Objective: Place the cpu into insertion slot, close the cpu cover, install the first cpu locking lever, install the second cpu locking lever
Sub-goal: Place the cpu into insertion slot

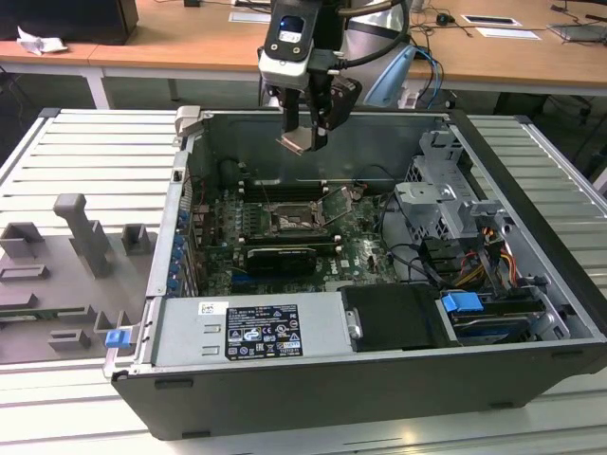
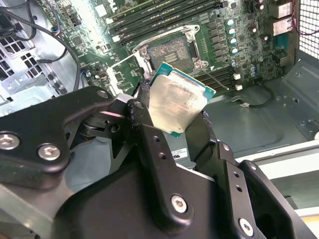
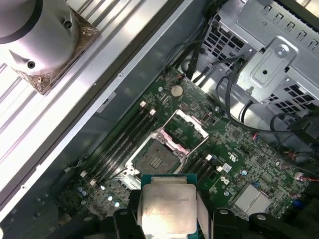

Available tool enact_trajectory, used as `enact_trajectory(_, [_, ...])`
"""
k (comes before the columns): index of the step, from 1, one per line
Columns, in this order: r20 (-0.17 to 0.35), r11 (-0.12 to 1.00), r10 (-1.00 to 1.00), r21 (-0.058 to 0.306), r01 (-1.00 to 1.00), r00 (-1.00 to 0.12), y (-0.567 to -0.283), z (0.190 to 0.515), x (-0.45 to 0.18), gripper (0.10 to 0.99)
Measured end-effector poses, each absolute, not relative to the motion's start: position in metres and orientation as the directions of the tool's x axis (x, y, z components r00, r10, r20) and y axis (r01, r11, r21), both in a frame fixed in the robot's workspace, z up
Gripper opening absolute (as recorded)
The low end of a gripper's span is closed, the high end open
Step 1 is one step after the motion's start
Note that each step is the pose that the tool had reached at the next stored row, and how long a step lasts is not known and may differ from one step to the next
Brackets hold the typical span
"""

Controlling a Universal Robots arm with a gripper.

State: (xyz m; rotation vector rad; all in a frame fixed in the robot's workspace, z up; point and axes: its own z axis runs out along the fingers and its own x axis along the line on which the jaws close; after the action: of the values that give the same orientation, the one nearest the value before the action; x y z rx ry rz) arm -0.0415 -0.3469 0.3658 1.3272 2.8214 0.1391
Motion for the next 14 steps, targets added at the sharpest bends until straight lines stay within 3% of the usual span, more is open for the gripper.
enact_trajectory(14, [0.019,0.585,0.808,0.089,0.806,-0.589,-0.3469,0.3650,-0.0415,0.529])
